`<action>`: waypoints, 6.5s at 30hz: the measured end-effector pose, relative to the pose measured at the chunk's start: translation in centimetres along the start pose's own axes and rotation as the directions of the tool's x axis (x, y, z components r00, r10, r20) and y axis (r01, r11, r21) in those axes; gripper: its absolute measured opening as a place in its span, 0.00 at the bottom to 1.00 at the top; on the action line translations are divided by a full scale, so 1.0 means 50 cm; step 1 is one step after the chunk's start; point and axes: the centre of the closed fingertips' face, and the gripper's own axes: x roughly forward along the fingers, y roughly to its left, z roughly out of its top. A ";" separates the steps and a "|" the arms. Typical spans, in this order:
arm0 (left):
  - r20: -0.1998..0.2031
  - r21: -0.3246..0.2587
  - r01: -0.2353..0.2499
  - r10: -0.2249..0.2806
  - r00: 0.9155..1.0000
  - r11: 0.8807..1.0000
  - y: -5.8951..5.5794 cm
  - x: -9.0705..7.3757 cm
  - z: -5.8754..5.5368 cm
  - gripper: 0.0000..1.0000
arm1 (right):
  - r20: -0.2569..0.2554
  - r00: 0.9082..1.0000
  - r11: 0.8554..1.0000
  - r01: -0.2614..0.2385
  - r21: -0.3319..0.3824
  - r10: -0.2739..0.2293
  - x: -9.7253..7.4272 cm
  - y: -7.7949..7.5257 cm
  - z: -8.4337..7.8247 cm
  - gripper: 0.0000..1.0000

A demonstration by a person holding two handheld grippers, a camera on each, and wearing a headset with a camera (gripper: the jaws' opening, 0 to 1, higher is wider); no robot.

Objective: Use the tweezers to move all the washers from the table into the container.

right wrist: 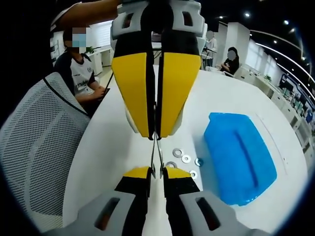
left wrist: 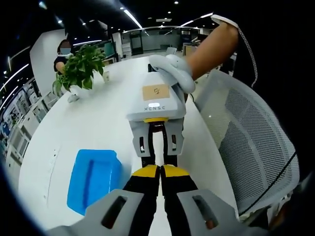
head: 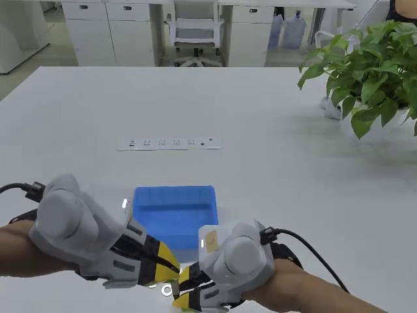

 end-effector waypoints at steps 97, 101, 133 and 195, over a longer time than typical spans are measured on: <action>-0.031 0.029 0.049 -0.048 0.998 0.998 0.051 0.028 0.000 0.05 | 0.011 0.997 0.993 0.076 0.085 -0.077 -0.007 -0.050 -0.029 0.09; -0.030 0.026 0.053 -0.053 0.998 0.998 0.050 0.023 0.005 0.05 | 0.014 0.997 0.994 0.073 0.083 -0.074 -0.012 -0.046 -0.023 0.09; -0.039 0.060 0.043 -0.041 0.998 0.997 0.083 -0.067 0.104 0.05 | 0.085 0.986 0.987 0.134 0.084 -0.141 -0.101 -0.088 0.079 0.09; -0.071 0.061 0.038 -0.033 0.997 0.997 0.266 0.003 0.009 0.05 | 0.057 0.984 0.980 0.161 0.119 -0.169 -0.025 -0.282 -0.001 0.10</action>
